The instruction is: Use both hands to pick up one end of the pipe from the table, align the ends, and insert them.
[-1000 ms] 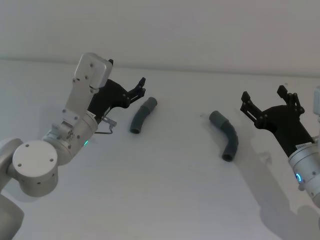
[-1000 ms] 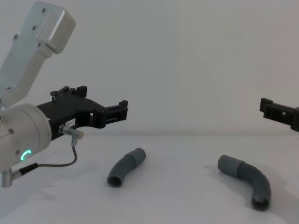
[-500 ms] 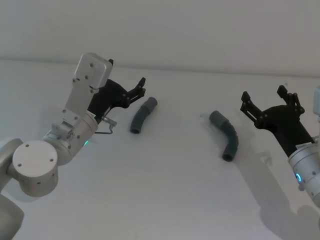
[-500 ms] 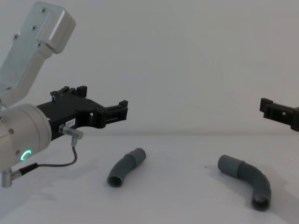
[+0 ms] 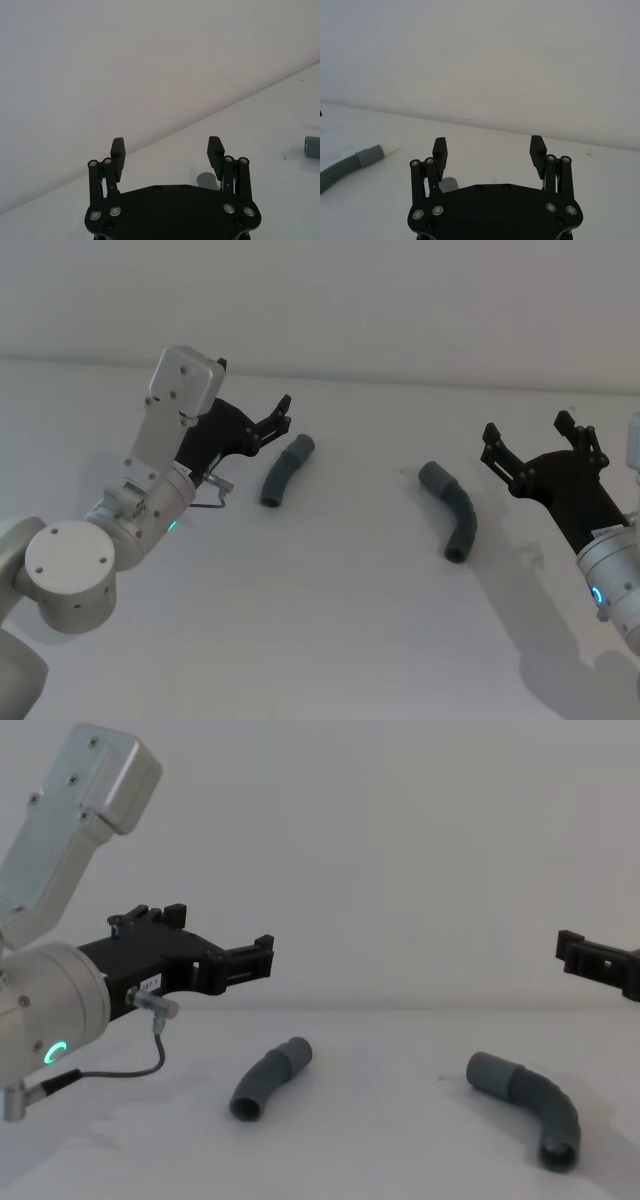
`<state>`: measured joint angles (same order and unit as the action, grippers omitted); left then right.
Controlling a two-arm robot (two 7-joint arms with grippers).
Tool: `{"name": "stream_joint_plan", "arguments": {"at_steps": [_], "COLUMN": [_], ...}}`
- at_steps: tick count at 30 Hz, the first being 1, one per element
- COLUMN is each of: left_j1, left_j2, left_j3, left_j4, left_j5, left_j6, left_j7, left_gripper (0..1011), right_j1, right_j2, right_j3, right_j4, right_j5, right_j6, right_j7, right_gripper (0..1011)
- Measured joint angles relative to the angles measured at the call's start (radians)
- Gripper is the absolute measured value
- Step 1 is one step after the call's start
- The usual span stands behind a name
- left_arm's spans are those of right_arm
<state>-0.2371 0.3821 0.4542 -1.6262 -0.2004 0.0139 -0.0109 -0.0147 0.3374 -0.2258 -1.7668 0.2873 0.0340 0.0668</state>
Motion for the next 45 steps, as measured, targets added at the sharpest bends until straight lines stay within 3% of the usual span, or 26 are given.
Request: {"name": "stream_joint_plan", "arguments": {"at_steps": [6, 10, 16, 18, 19, 28, 35, 45], "left_j1": [-0.005, -0.014, -0.033, -0.045, -0.045, -0.083, -0.101, -0.111], "left_j2": [-0.001, -0.001, 0.000, 0.001, 0.001, 0.001, -0.007, -0.027], "left_j3": [-0.001, -0.003, -0.008, -0.011, -0.011, -0.013, -0.004, -0.001], "left_j4": [0.000, -0.001, -0.007, -0.011, -0.011, -0.004, 0.026, 0.062], "left_j5": [-0.001, -0.012, -0.041, -0.064, -0.064, -0.126, -0.144, -0.147], "left_j6": [0.003, 0.021, 0.070, 0.110, 0.110, 0.235, 0.296, 0.343], "left_j7": [-0.006, -0.025, -0.063, -0.090, -0.090, -0.167, -0.197, -0.201], "left_gripper": [1001, 1001, 1001, 1001, 1001, 1001, 1001, 1001], "right_j1": [0.004, 0.012, 0.029, 0.040, 0.040, 0.069, 0.078, 0.089], "right_j2": [0.001, 0.007, 0.022, 0.030, 0.030, 0.040, 0.027, -0.009], "right_j3": [-0.001, -0.004, -0.012, -0.019, -0.019, -0.045, -0.055, -0.062], "right_j4": [-0.001, -0.013, -0.050, -0.071, -0.071, -0.126, -0.139, -0.122], "right_j5": [-0.001, -0.001, -0.004, -0.011, -0.011, -0.032, -0.035, -0.032], "right_j6": [0.012, 0.049, 0.149, 0.208, 0.208, 0.394, 0.483, 0.556], "right_j7": [0.004, 0.010, 0.014, 0.014, 0.014, 0.003, -0.010, -0.019], "right_gripper": [1004, 1004, 1004, 1004, 1004, 1004, 1004, 1004]}}
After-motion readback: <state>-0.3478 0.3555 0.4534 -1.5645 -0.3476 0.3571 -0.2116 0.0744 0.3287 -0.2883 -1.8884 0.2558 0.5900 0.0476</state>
